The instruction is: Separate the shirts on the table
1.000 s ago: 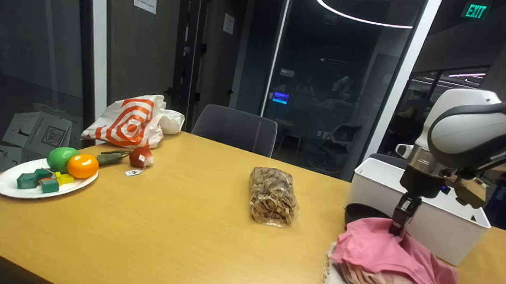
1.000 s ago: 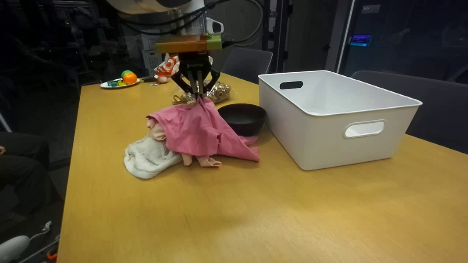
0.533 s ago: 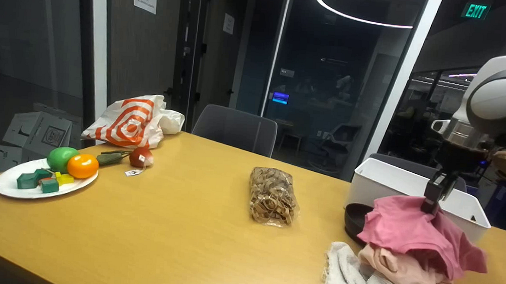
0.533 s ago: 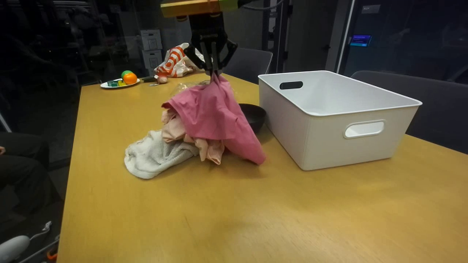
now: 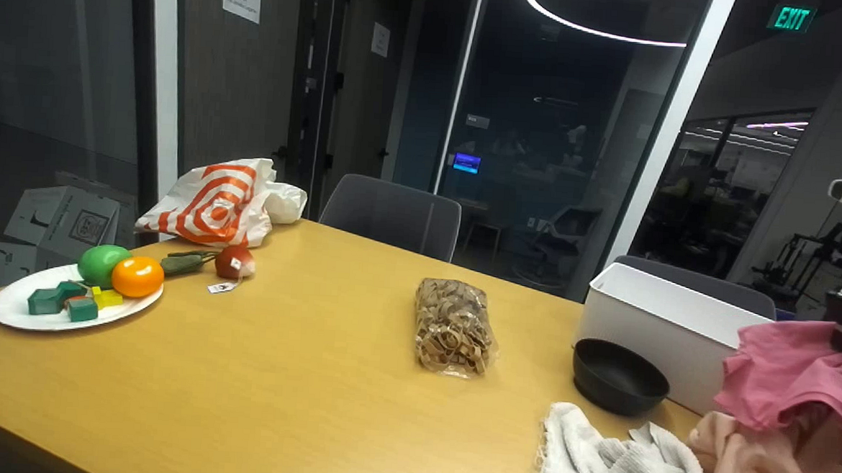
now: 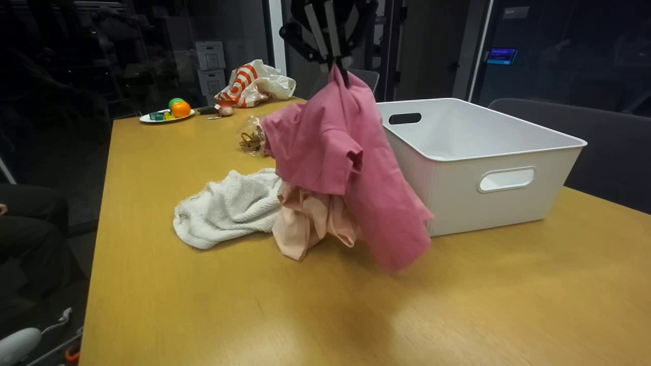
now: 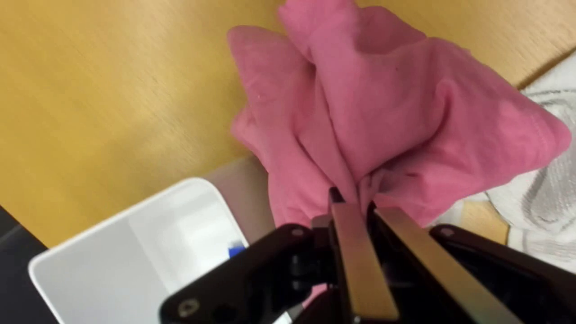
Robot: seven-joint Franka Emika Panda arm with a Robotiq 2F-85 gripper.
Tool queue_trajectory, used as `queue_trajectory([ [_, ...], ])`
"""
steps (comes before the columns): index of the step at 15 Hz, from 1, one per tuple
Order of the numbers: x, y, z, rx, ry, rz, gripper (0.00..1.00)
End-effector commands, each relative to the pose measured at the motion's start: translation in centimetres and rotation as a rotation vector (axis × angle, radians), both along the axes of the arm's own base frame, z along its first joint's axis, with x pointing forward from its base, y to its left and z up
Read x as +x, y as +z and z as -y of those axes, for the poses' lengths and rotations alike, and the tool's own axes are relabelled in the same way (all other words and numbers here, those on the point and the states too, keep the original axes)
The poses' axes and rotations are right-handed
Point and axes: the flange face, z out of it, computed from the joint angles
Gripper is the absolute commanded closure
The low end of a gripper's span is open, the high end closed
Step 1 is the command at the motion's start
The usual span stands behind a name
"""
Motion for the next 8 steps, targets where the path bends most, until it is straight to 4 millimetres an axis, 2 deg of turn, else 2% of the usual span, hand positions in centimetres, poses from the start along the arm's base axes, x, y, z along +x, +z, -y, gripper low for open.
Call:
queue_trajectory([
  [1,-2.4,0.7,3.1,-0.073,-0.131,-0.067,0.94],
  [4,-3.9,-1.1,5.6,-0.101,-0.250,-0.158,0.94],
  [5,-4.3,-1.9,6.2,-0.109,-0.281,-0.179,0.69],
  [6,-4.5,-2.4,6.7,-0.109,-0.297,-0.194,0.69],
  [8,-4.5,-3.2,6.8,-0.092,-0.309,-0.204,0.57],
])
